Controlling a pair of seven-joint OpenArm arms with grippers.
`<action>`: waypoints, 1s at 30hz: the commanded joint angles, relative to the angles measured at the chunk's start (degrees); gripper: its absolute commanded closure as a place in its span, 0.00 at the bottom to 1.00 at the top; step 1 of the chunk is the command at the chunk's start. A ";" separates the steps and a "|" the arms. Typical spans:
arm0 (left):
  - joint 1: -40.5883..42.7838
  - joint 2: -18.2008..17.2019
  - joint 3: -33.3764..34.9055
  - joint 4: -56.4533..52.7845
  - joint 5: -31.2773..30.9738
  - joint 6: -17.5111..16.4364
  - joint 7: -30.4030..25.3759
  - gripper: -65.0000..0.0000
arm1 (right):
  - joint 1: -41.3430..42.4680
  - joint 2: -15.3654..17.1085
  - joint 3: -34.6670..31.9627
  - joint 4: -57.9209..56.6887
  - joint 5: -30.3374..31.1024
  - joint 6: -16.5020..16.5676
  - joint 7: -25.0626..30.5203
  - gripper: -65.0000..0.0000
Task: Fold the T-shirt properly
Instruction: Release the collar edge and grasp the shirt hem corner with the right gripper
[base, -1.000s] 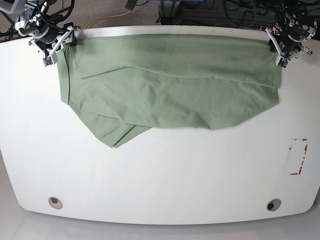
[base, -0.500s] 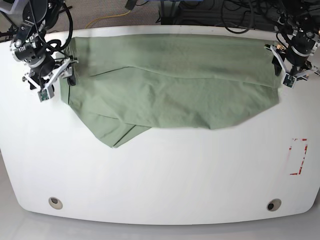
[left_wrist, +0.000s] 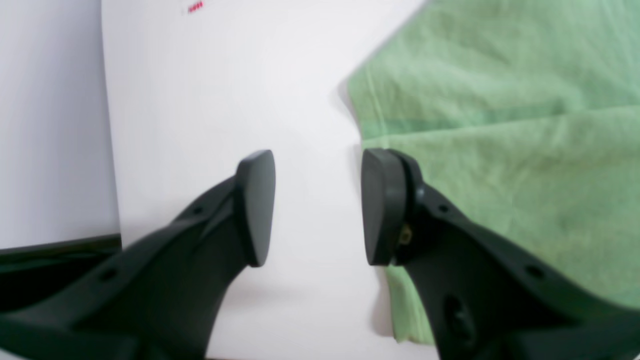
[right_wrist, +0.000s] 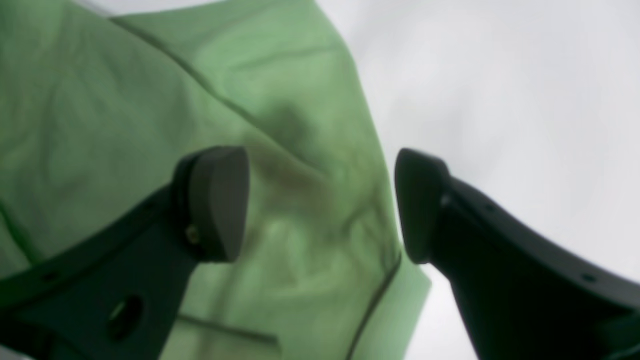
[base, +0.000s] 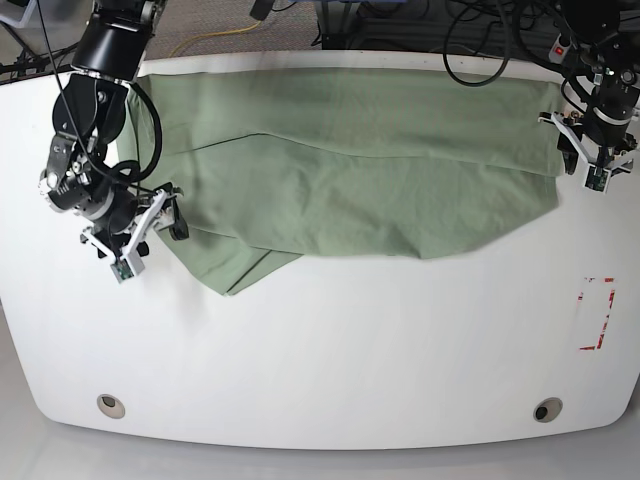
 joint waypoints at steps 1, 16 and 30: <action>-0.39 -0.80 -0.27 1.01 -0.53 0.36 -0.84 0.60 | 4.58 1.60 -2.10 -4.99 0.26 -0.11 1.42 0.33; -0.48 -0.80 -0.27 0.31 -0.53 0.36 -0.84 0.60 | 25.85 4.42 -20.30 -45.08 0.26 -0.02 23.22 0.33; -0.74 -0.89 -0.27 0.22 -0.44 0.36 -0.84 0.59 | 26.73 1.96 -26.19 -52.64 0.34 -0.20 29.28 0.45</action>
